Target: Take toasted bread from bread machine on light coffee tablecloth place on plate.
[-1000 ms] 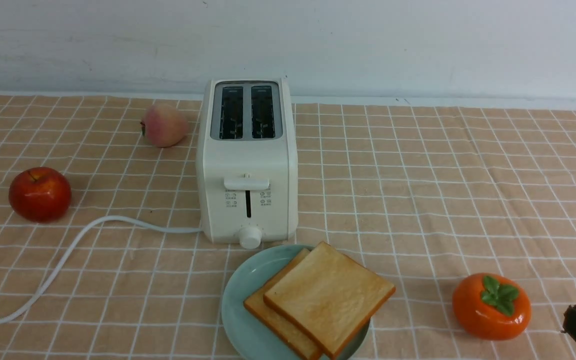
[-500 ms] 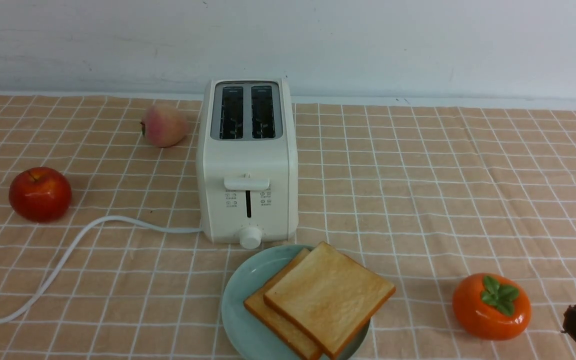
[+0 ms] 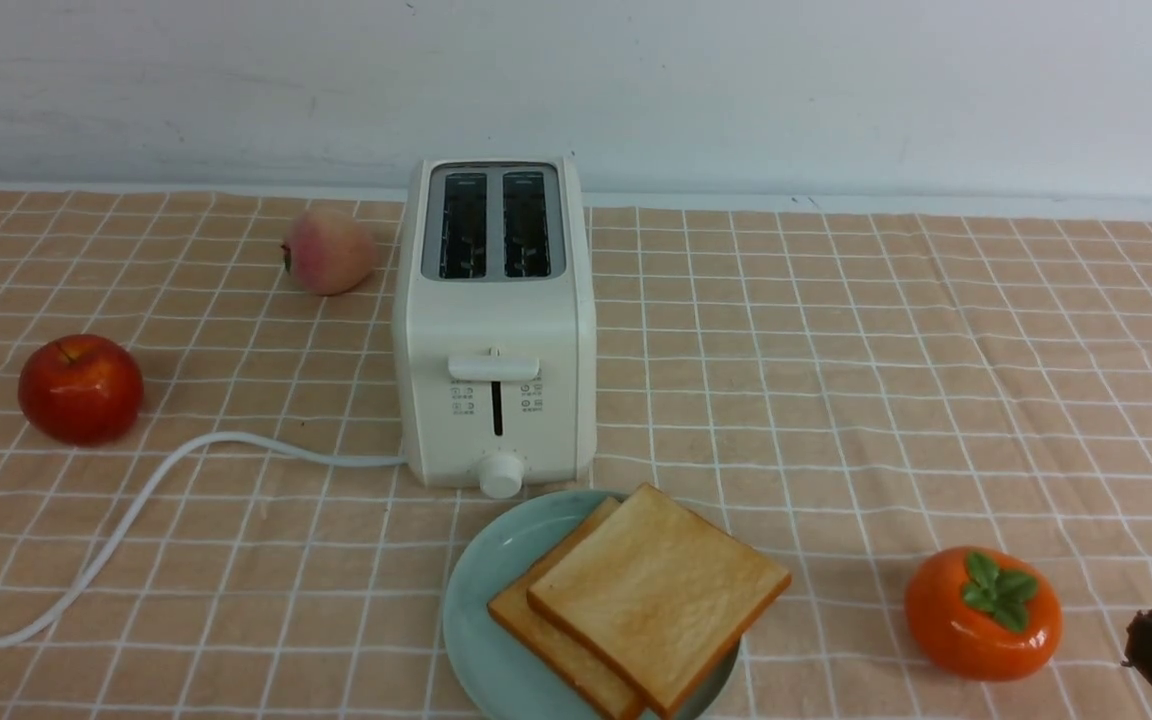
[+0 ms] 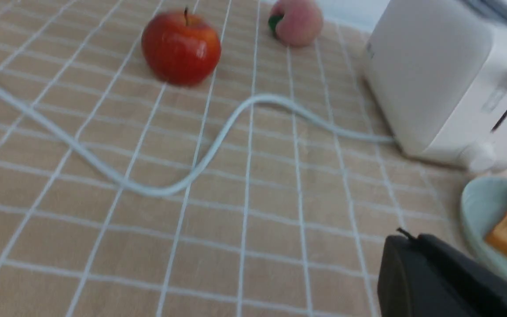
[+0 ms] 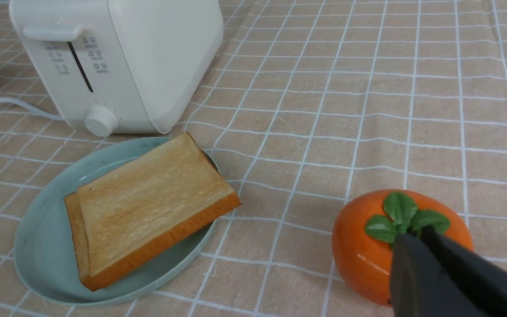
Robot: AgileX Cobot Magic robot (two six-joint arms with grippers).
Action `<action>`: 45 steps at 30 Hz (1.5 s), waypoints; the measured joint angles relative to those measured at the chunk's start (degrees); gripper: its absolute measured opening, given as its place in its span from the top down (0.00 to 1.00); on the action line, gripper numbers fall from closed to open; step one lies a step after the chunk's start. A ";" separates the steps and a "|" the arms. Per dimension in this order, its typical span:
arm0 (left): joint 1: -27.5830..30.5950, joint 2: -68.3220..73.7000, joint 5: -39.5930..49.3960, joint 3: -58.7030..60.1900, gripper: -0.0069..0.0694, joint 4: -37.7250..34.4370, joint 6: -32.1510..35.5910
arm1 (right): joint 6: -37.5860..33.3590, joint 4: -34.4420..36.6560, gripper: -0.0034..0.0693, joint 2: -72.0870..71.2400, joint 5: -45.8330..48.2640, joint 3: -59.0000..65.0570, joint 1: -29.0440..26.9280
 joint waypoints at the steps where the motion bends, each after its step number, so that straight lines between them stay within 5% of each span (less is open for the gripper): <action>1: 0.06 0.00 -0.84 2.38 0.93 0.54 0.09 | 0.00 0.00 0.94 0.00 0.00 0.00 0.00; 12: 0.11 0.00 -5.06 5.48 0.92 6.45 2.55 | 0.00 0.00 0.93 0.00 0.00 0.11 0.00; 22: 1.95 0.00 -5.44 5.48 0.91 0.45 2.57 | 0.00 0.00 0.92 0.00 0.07 0.11 0.00; 29: 12.13 0.00 -5.68 5.48 0.91 -0.11 2.57 | 0.00 0.00 0.90 0.00 0.13 0.11 0.00; 45: 12.60 0.00 -5.85 5.48 0.89 -0.15 2.57 | -0.21 0.00 0.87 -6.30 0.91 0.11 -0.22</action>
